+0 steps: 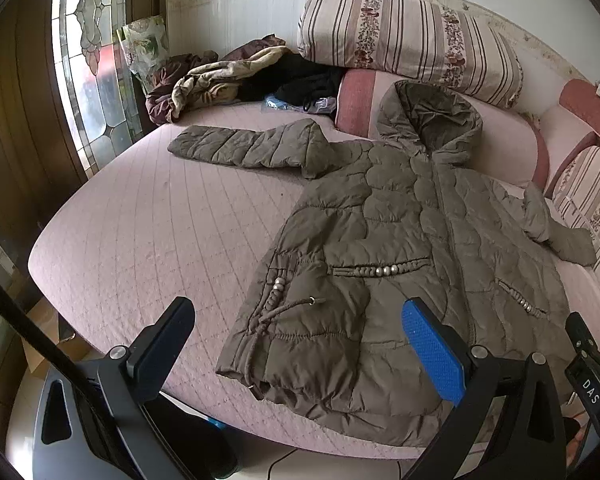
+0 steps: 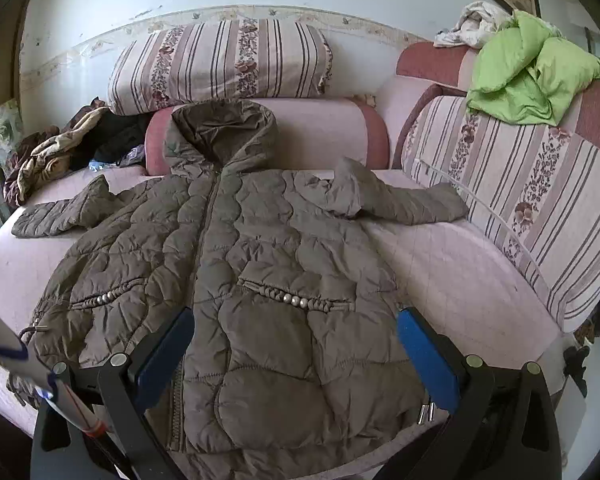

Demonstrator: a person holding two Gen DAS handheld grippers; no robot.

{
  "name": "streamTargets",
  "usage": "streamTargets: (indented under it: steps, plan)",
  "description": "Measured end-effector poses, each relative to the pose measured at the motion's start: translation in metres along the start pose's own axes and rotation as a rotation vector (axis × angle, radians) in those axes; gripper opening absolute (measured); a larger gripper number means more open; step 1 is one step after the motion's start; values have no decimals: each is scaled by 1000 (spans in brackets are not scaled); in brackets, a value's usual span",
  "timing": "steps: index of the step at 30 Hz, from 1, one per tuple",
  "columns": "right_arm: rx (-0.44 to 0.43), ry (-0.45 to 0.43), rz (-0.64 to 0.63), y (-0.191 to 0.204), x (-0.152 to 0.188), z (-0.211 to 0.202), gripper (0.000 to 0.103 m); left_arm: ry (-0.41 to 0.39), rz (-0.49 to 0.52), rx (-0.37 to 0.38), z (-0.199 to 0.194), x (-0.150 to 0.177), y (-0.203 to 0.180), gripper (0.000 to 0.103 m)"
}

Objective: Fold large clothes
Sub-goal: 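Move both tools over the spread olive-green puffer jacket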

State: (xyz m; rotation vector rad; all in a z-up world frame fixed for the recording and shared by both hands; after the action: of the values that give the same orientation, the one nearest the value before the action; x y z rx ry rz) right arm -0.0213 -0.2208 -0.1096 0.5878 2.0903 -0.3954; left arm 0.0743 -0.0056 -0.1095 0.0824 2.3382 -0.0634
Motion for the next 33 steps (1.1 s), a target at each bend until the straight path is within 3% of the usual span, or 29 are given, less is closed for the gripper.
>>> streamTargets:
  steps: [11, 16, 20, 28, 33]
  plan:
    - [12, 27, 5, -2, 6, 11, 103, 51, 15, 16, 3, 12, -9, 103]
    - [32, 32, 17, -11, 7, 14, 103, 85, 24, 58, -16, 54, -19, 103]
    - [50, 40, 28, -20, 10, 17, 103, 99, 96, 73, -31, 84, -31, 103]
    - [65, 38, 46, -30, 10, 14, 103, 14, 138, 184, -72, 94, -48, 103]
    - [76, 24, 62, -36, 7, 10, 103, 33, 148, 199, -73, 96, -55, 103]
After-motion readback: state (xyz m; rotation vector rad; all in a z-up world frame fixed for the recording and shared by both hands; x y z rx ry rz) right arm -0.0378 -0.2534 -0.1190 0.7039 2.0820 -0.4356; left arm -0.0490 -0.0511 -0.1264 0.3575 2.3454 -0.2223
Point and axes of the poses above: each gripper's, at about its wrist camera, not at the fingertips, and z roughly the way its jaws point, y to its left, x to its underside, the point moved 9 cm from there along z, roughly the way its jaws point, and after that the axes turned 1 degree about z, right-handed, at the moved point
